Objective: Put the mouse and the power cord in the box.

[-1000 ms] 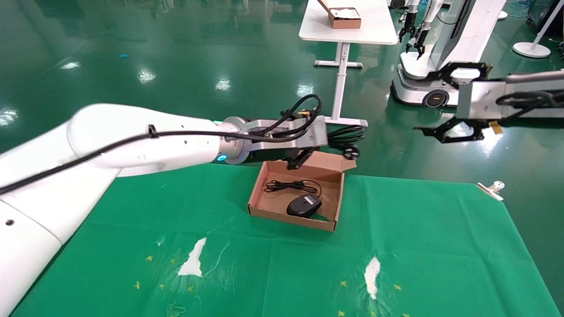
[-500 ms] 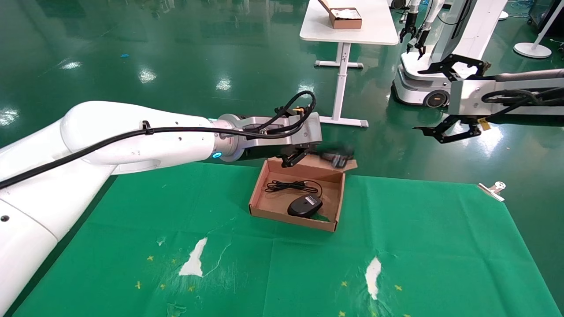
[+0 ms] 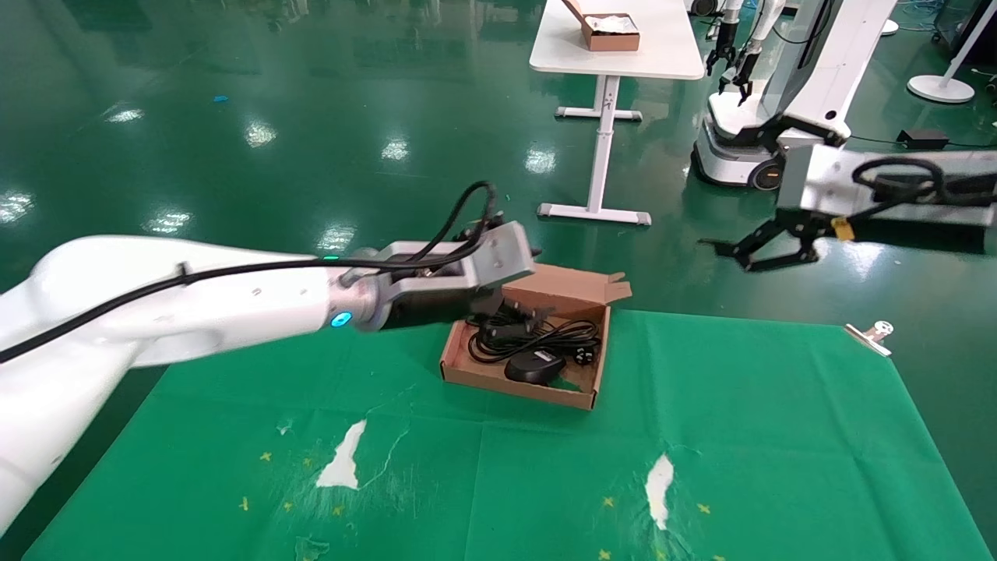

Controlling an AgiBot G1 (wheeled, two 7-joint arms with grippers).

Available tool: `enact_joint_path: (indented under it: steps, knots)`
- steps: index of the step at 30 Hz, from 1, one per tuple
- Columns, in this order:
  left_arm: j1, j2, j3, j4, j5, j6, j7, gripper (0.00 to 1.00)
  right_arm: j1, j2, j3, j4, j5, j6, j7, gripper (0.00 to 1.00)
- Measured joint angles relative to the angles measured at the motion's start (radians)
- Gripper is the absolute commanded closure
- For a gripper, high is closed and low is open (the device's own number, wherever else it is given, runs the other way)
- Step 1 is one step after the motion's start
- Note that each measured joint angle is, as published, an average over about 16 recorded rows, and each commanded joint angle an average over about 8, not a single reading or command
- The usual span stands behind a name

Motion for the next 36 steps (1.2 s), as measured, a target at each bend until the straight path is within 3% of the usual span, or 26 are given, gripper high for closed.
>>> enact_joint_path:
  steps: [36]
  knots:
    - [0.422,-0.455,-0.423,-0.402,-0.472,0.457,-0.199,0.00,-0.554,0.193,0.235,0.664,0.390,-0.164,0.669,0.00]
